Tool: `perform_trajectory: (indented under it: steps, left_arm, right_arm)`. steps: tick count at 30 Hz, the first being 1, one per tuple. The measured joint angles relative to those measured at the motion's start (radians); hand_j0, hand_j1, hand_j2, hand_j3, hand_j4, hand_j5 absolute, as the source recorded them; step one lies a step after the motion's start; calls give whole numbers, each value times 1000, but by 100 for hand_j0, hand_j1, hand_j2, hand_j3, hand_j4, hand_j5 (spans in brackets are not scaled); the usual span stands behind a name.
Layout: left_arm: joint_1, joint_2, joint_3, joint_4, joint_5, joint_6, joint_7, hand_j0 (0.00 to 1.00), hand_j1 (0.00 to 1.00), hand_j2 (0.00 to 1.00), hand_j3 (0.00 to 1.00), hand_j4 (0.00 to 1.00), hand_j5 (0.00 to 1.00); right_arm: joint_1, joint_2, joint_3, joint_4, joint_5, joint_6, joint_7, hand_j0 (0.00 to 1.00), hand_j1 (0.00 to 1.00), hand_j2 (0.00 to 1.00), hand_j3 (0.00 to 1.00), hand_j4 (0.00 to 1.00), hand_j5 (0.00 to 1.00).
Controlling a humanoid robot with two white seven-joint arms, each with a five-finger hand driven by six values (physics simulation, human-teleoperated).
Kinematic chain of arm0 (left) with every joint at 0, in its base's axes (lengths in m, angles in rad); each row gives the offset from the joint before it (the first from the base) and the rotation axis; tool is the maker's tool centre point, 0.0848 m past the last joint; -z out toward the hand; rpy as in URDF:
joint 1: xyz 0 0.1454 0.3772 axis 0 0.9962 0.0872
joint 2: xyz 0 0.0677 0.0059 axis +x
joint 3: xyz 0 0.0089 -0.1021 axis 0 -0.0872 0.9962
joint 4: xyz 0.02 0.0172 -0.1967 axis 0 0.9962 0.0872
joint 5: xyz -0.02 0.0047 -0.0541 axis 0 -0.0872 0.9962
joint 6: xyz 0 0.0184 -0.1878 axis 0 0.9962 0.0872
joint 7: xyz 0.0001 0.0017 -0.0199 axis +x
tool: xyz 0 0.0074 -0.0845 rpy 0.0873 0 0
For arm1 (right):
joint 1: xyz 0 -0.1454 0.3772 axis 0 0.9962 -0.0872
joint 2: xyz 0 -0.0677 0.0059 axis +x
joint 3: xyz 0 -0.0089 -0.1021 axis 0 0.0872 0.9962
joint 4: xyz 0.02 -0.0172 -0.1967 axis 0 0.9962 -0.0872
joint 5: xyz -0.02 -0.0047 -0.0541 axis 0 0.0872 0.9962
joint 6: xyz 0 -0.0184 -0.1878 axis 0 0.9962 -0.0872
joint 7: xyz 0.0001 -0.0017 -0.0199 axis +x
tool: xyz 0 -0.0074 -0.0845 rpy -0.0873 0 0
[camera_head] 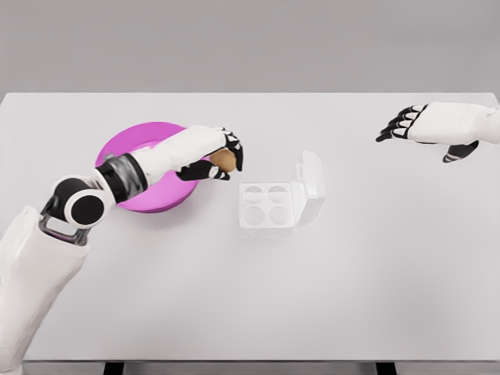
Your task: Pack egg into the box and close the box lid
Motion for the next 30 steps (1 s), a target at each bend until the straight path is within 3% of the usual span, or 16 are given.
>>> perform_trajectory:
  steps: [30]
  left_arm:
    - [37,-74,-55,-6,0,-52,0,38,38,38,38,38,38]
  right_arm:
    - [6,0,0,19,0,0,0,100,100,100,100,100,100]
